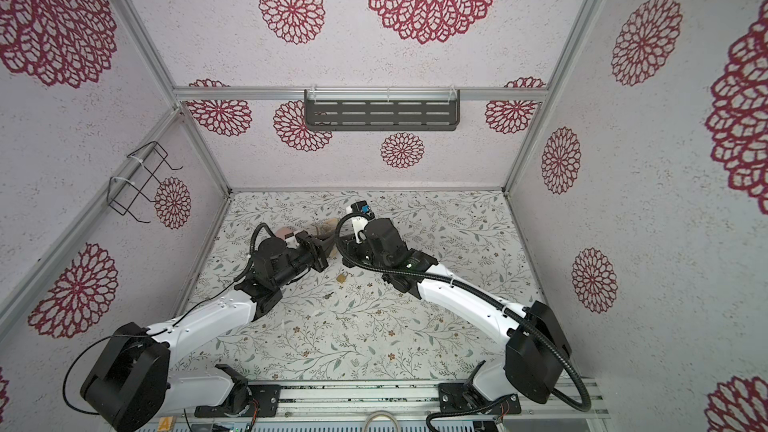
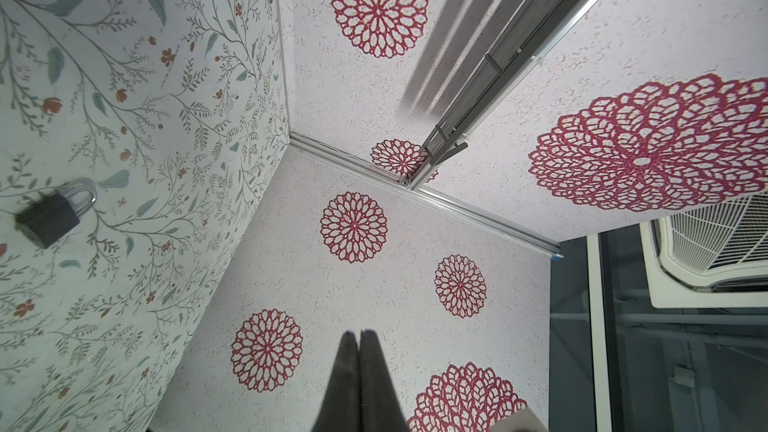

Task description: Unlock with the key

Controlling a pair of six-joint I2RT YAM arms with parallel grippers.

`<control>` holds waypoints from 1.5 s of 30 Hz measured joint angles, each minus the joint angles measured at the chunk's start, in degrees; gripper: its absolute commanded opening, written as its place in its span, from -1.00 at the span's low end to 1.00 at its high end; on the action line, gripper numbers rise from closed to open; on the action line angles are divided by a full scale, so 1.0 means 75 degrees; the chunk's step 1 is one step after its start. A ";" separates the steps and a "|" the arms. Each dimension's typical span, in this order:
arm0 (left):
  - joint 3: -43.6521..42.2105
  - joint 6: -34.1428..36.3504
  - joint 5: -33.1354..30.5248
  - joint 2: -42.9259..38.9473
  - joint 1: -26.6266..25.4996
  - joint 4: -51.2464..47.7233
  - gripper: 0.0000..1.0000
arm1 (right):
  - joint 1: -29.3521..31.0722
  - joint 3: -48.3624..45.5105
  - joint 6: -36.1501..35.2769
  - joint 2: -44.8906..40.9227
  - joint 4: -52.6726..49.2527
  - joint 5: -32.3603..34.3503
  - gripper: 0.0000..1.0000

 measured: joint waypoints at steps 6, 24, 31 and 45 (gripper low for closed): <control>0.0099 0.0484 -0.0073 -0.0134 0.0012 -0.0198 -1.00 | -0.0003 0.0000 0.0064 -0.0149 -0.0003 0.0003 -0.42; 0.1606 0.6475 0.0152 -0.0723 0.0090 -0.1317 -1.00 | -0.1816 -0.0962 0.2643 -0.0673 0.1466 -0.3456 0.14; 0.1606 0.7644 0.0839 -0.0682 0.0085 -0.0740 -1.00 | -0.1888 -0.1131 0.3174 -0.0679 0.2888 -0.4100 0.03; 0.1609 0.7930 0.1664 -0.0385 0.0085 0.0143 -1.00 | -0.1915 -0.1113 0.3681 -0.0411 0.4290 -0.4811 -0.35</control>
